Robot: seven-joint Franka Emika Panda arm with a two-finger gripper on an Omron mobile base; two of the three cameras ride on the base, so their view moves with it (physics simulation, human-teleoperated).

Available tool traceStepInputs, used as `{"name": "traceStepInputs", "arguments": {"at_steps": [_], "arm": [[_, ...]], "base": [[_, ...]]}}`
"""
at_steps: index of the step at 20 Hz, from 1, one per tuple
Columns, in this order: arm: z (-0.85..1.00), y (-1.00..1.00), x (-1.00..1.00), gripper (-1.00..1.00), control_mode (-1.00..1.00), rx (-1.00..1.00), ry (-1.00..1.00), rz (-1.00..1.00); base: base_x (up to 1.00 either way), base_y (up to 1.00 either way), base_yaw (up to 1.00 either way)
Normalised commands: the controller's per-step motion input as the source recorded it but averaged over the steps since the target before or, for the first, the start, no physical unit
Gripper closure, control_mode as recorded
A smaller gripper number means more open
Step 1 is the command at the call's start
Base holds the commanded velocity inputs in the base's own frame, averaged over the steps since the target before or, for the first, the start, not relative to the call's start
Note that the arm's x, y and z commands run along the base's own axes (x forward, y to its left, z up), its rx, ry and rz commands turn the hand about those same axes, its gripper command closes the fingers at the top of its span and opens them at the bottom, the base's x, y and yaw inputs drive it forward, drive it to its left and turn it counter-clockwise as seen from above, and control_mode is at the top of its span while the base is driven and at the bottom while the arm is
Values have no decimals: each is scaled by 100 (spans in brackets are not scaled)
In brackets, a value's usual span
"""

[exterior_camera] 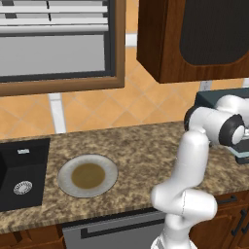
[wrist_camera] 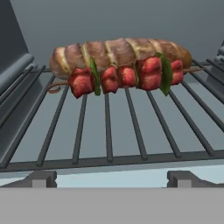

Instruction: Pick up the kebab skewer and baguette bread, and place them inside the toaster oven. Close the toaster oven door and start by setting the timer.

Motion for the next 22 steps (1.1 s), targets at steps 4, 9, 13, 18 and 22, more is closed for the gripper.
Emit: {"name": "traceStepInputs", "arguments": {"at_steps": [4, 9, 13, 18, 22], "arm": [[0, 0, 30, -100, -100, 0, 0, 0], [0, 0, 26, -100, -100, 0, 0, 0], [0, 0, 25, -100, -100, 0, 0, 0], [0, 0, 18, -100, -100, 0, 0, 0], [0, 0, 5, -100, -100, 0, 0, 0]], "base": [[0, 0, 0], [0, 0, 0], [0, 0, 0], [0, 0, 0], [0, 0, 0]]}}
